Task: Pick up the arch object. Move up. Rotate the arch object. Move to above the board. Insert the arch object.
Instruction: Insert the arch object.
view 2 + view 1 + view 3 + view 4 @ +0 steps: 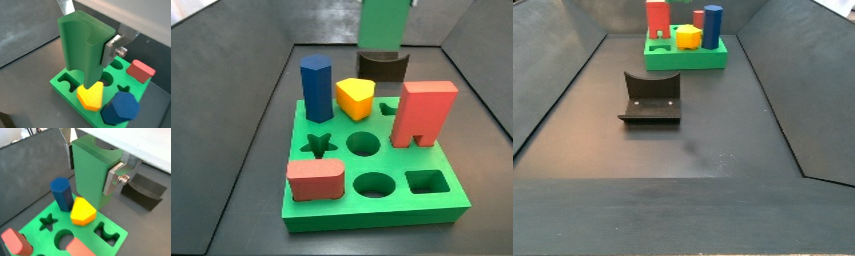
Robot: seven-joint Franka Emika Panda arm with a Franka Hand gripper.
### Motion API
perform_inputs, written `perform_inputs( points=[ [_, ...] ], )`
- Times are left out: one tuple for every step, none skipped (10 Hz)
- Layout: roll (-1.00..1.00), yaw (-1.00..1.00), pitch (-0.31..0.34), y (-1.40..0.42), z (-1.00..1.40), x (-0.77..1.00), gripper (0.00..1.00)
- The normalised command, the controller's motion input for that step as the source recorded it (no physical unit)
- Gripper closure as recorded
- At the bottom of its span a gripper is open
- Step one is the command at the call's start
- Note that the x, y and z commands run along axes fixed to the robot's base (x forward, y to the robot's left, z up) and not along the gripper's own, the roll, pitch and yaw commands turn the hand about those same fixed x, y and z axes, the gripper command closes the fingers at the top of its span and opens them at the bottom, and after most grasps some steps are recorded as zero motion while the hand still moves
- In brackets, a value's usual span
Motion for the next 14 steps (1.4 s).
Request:
perform_inputs(
  points=[
    [0.0,0.0,0.033,0.0,-0.44,1.0,1.0],
    [0.02,0.0,0.069,0.0,-0.52,1.0,1.0],
    [0.04,0.01,0.077,0.0,-0.51,1.0,1.0],
    [0.05,0.05,0.081,0.01,-0.44,1.0,1.0],
    [0.09,0.07,0.101,0.01,-0.38,1.0,1.0],
    [0.09,0.09,0.107,0.0,-0.35,1.0,1.0],
    [0.09,0.09,0.101,0.0,-0.31,1.0,1.0],
    [0.08,0.07,0.096,0.0,-0.28,1.0,1.0],
    [0.06,0.05,0.094,0.0,-0.27,1.0,1.0],
    [0.07,0.04,0.107,0.0,-0.3,1.0,1.0],
    [0.1,0.07,0.11,0.0,-0.4,0.82,1.0],
    [0.1,0.13,0.06,-0.07,-0.38,0.55,1.0],
    [0.12,0.2,0.053,-0.13,-0.31,0.42,1.0],
    [0.11,0.16,0.031,-0.1,-0.27,0.27,1.0]
  ],
)
